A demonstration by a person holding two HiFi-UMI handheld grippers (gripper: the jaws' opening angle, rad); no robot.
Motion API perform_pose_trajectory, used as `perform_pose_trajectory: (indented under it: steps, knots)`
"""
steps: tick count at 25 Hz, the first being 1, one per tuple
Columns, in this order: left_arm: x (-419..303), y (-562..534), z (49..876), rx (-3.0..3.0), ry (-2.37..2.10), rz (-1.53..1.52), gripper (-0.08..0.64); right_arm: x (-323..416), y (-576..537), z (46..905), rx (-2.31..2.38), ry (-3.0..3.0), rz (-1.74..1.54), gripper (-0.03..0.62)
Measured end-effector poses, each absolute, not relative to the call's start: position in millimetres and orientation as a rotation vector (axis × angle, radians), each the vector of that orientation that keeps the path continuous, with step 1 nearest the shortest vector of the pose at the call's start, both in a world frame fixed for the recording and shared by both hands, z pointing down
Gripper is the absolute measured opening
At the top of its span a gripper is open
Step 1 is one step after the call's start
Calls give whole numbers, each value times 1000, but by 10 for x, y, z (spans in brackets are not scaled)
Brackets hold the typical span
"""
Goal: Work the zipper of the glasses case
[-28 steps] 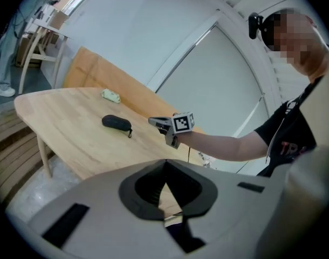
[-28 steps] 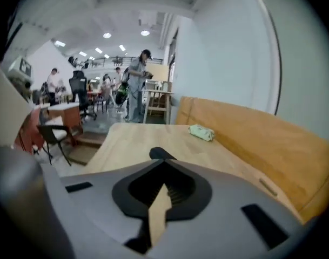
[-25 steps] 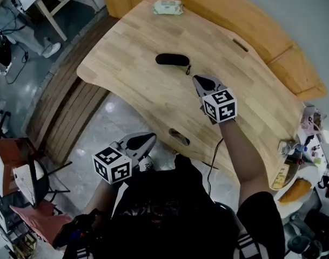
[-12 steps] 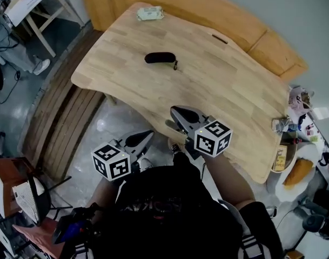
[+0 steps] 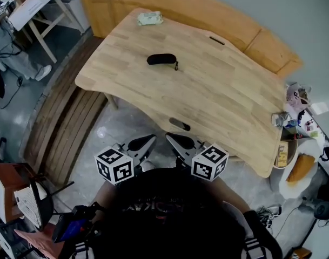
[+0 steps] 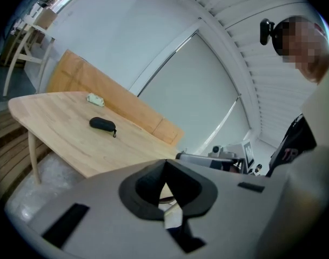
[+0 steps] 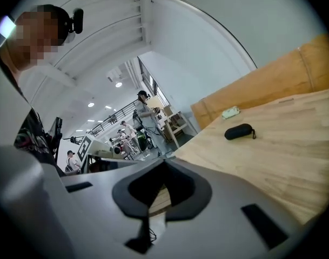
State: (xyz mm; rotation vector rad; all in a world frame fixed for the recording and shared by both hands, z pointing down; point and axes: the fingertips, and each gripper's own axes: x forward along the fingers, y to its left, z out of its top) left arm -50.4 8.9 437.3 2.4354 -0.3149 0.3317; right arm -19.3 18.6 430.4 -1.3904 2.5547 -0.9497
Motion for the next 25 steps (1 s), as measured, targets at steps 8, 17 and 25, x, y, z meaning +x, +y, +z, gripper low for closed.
perform_pose_trajectory:
  steps: [8, 17, 25]
  knots:
    - [-600, 163, 4368, 2437, -292, 341, 12, -291, 265, 4319, -1398, 2514, -970, 14]
    - [-659, 168, 4382, 2445, -290, 335, 12, -384, 253, 4317, -1386, 2550, -957, 14]
    - [-657, 138, 4371, 2442, -297, 319, 12, -409, 231, 4310, -1379, 2581, -951, 14]
